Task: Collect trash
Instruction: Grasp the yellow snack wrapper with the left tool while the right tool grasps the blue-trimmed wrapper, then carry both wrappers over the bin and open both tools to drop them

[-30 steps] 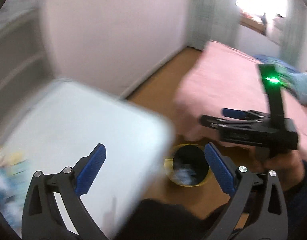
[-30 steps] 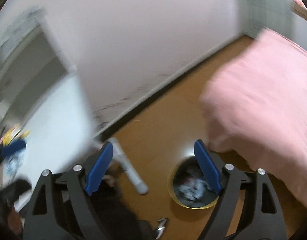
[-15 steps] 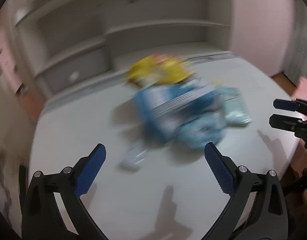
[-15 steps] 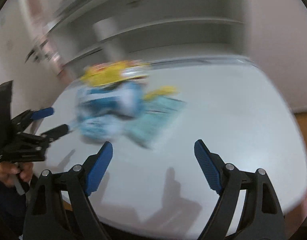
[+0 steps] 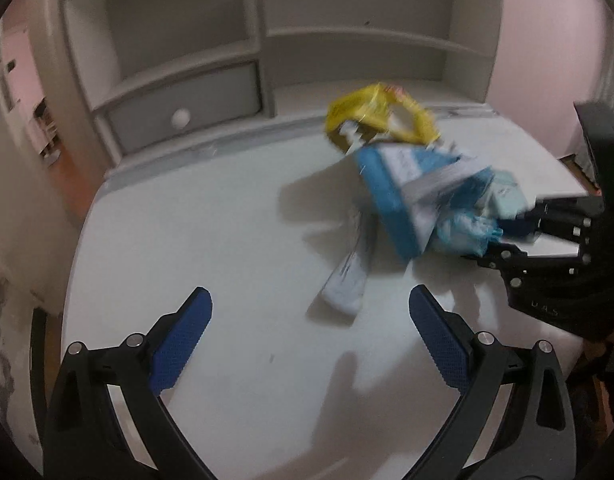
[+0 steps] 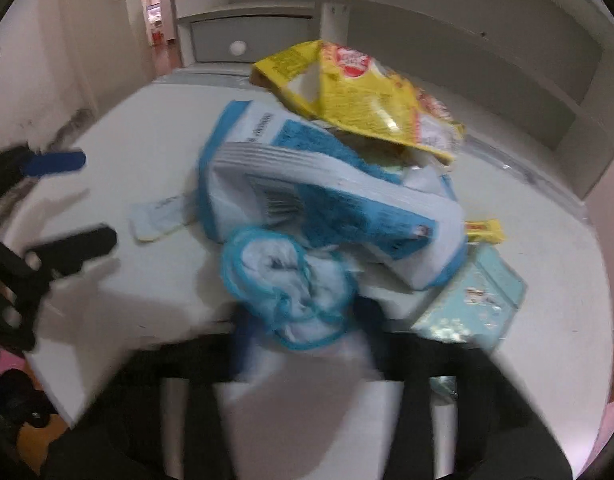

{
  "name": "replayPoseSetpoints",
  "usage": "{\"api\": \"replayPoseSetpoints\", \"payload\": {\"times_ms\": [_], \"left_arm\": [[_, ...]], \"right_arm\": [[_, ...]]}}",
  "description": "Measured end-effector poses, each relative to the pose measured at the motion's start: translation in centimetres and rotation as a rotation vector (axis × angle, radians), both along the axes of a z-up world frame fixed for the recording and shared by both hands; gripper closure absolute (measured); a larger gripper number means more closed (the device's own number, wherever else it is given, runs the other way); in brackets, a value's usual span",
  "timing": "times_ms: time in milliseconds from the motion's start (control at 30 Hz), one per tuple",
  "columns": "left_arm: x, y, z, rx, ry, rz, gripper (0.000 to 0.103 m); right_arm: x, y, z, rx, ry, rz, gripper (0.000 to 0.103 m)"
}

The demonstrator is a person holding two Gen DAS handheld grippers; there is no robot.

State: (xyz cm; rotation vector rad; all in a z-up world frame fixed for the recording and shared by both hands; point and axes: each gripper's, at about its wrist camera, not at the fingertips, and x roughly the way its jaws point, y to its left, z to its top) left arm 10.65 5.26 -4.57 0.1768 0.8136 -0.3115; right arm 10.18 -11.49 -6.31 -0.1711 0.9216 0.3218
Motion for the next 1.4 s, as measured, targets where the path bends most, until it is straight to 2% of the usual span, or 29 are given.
{"api": "replayPoseSetpoints", "payload": {"times_ms": [67, 167, 300, 467, 633, 700, 733, 767, 800, 867, 933, 1067, 1167, 1333, 1400], "left_arm": [[0.7, -1.4, 1.5, 0.008, -0.028, -0.022, 0.007], [2.7, -4.1, 3.7, 0.022, -0.060, -0.093, 0.007], [6.6, -8.0, 5.5, 0.030, -0.058, -0.189, 0.007], [12.1, -10.9, 4.4, 0.039, 0.070, -0.245, 0.007], [14.7, -11.8, 1.6, 0.027, 0.226, -0.260, 0.007], [14.7, -11.7, 0.8, 0.017, 0.247, -0.264, 0.007], [14.7, -11.7, 0.6, 0.013, 0.249, -0.256, 0.014], [14.7, -11.6, 0.5, -0.002, 0.252, -0.250, 0.026], [14.4, -11.3, 0.4, -0.028, 0.257, -0.240, 0.050], [14.1, -10.9, 1.2, -0.053, 0.235, -0.198, 0.058], [13.6, -10.7, 2.5, -0.073, 0.198, -0.190, 0.061], [11.8, -10.5, 6.0, -0.071, 0.087, -0.144, 0.061], [10.6, -11.3, 7.8, -0.060, 0.033, -0.145, 0.061], [6.4, -15.9, 9.0, -0.074, 0.011, -0.240, 0.061], [4.0, -19.4, 8.9, -0.083, 0.013, -0.313, 0.061]], "right_arm": [[-1.0, -1.4, 1.0, 0.070, -0.009, -0.001, 0.083], [-2.9, -2.8, 2.3, 0.106, -0.034, 0.006, 0.083], [-4.6, -4.9, 3.3, 0.148, -0.034, 0.005, 0.083], [-5.7, -7.3, 4.1, 0.166, -0.037, -0.025, 0.083], [-6.4, -9.7, 4.1, 0.181, -0.039, -0.064, 0.083], [-6.4, -10.5, 4.0, 0.188, -0.040, -0.080, 0.083], [-6.5, -10.9, 4.0, 0.191, -0.042, -0.088, 0.083], [-6.5, -11.1, 4.1, 0.194, -0.044, -0.095, 0.083], [-6.6, -11.5, 4.2, 0.197, -0.046, -0.102, 0.083], [-7.2, -12.2, 4.4, 0.197, -0.054, -0.122, 0.083], [-7.6, -13.1, 4.6, 0.198, -0.065, -0.148, 0.083], [-8.4, -15.7, 5.0, 0.212, -0.083, -0.214, 0.083], [-9.2, -18.1, 5.2, 0.227, -0.092, -0.279, 0.083], [-11.8, -24.6, 4.3, 0.249, -0.097, -0.446, 0.083], [-13.2, -27.0, 3.7, 0.253, -0.097, -0.515, 0.083]]}}
